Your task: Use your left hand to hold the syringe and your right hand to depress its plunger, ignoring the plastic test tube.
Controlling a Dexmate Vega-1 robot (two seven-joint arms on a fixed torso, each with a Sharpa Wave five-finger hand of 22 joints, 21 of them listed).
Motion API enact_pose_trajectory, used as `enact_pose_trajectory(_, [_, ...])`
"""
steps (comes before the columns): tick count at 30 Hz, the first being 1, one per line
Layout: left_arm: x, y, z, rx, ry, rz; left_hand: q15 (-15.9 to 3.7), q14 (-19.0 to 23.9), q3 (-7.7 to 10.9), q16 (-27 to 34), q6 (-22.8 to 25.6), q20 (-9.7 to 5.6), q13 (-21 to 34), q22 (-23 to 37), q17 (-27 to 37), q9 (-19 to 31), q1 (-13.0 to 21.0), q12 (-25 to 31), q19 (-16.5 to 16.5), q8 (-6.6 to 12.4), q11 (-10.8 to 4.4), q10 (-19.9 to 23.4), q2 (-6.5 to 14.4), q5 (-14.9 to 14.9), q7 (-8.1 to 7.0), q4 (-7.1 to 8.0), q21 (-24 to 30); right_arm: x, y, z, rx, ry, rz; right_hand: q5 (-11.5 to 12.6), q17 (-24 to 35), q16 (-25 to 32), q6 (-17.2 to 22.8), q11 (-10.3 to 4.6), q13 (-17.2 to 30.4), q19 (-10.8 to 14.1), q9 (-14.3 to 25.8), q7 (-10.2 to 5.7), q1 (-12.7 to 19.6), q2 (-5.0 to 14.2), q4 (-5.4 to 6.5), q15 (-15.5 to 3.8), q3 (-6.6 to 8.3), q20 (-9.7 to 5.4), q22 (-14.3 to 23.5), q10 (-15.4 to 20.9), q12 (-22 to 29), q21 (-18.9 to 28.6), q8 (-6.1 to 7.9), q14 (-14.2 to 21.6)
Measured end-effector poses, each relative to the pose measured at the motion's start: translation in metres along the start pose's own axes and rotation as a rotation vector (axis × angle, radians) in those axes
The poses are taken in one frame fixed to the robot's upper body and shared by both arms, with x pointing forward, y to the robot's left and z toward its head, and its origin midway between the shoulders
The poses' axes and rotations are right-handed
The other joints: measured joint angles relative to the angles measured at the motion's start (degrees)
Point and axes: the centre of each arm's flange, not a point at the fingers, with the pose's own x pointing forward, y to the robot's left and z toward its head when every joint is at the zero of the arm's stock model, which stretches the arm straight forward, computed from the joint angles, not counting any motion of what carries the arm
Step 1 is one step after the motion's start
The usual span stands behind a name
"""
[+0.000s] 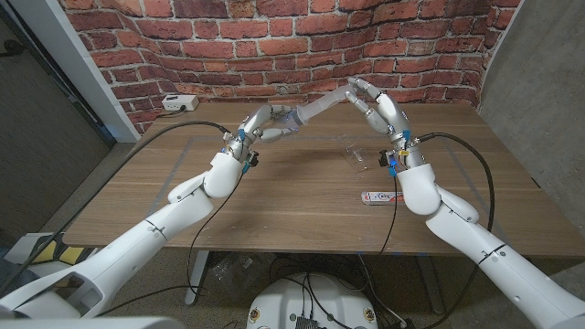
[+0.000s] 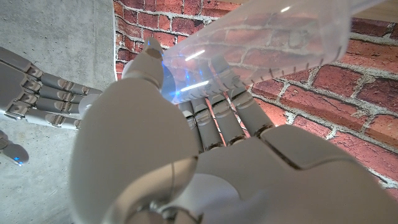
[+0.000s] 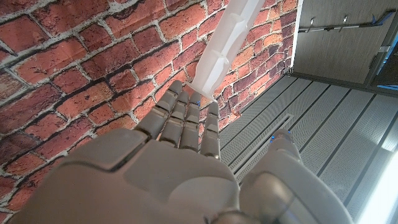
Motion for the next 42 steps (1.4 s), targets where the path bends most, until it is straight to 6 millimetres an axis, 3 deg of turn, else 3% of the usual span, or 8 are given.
enact_pose_trajectory(3, [-0.0005, 0.0007, 0.0005, 0.0, -0.001, 0.003, 0.0, 0.0, 0.0, 0.0, 0.0, 0.0, 0.0, 0.0, 0.0, 0.0, 0.0, 0.0, 0.0, -0.06, 0.01, 0.0, 0.0, 0.0, 0.0, 0.0, 0.0, 0.0007, -0.0002, 0.0007, 0.006, -0.004, 0.001, 0.0, 0.0, 0.0, -0.1, 0.53, 0.0, 1.6, 0.0, 0.38, 0.3, 0.32, 0.0, -0.27, 0.0, 0.06, 0.0, 1.6, 0.6, 0.3, -0.25, 1.3])
enact_pose_trajectory(8, [-0.001, 0.0014, 0.0005, 0.001, -0.001, 0.005, 0.0, 0.0, 0.22, 0.2, 0.4, 0.0, 0.0, 0.0, -0.1, 0.0, 0.0, 0.0, 0.0, -0.09, 0.11, 0.1, 0.0, 0.0, 0.41, -0.22, 0.0, 0.0009, -0.0002, 0.0011, 0.023, -0.012, 0.001, 0.0, 0.0, 0.3, 1.1, 0.0, 0.1, 5.4, 0.0, 1.61, 0.3, 0.3, 0.0, -0.98, 0.0, -0.01, 0.0, 4.3, 1.2, 1.3, -0.25, 4.2])
enact_pose_trajectory(12, [-0.001, 0.0023, 0.0008, 0.001, -0.002, 0.007, -0.01, 0.0, 0.26, 0.2, 0.4, 0.0, 0.0, 0.0, -0.1, 0.0, 0.0, 0.0, 0.0, -0.1, 0.13, 0.1, 0.0, 0.0, 0.42, -0.26, 0.0, 0.0007, 0.0, 0.002, 0.033, -0.021, 0.002, 0.0, 0.0, 0.7, 2.8, 0.04, 0.2, 7.1, 0.0, 1.17, 0.9, 0.3, -0.18, -1.56, 0.18, -0.3, 0.0, 5.0, 1.2, 1.6, 0.21, 5.7])
enact_pose_trajectory(32, [-0.0014, 0.0037, 0.0064, -0.013, -0.022, 0.018, -0.01, 0.0, 0.26, 0.2, 0.9, 0.0, 0.0, 0.0, -0.1, 0.0, 0.0, 0.0, 0.0, -0.45, 0.05, 0.3, 0.0, -0.1, 0.5, -0.26, 0.0, 0.0005, 0.0035, 0.0058, 0.027, -0.031, 0.019, 0.0, 0.0, 0.7, 4.6, 0.23, 0.1, 7.2, 0.0, 1.13, 1.1, 0.52, -0.25, -1.52, 0.25, -0.39, 0.1, 5.7, 1.1, 1.6, 0.65, 6.2])
enact_pose_trajectory(42, [-0.002, 0.0035, 0.0098, -0.028, -0.032, 0.023, -0.01, 0.0, 0.64, 0.2, 0.9, -0.32, 0.0, 0.0, -0.1, 0.0, 0.0, -0.2, 0.3, -0.64, 0.02, 0.3, 0.0, 0.1, 0.5, -0.64, 0.0, 0.0011, 0.0081, 0.0059, 0.026, -0.025, 0.045, 0.0, 0.0, 0.7, 6.0, 0.34, 0.1, 8.5, 0.0, 1.21, 1.1, 0.52, -0.25, -1.46, 0.25, -0.5, 0.1, 6.8, 1.1, 1.6, 0.64, 7.4])
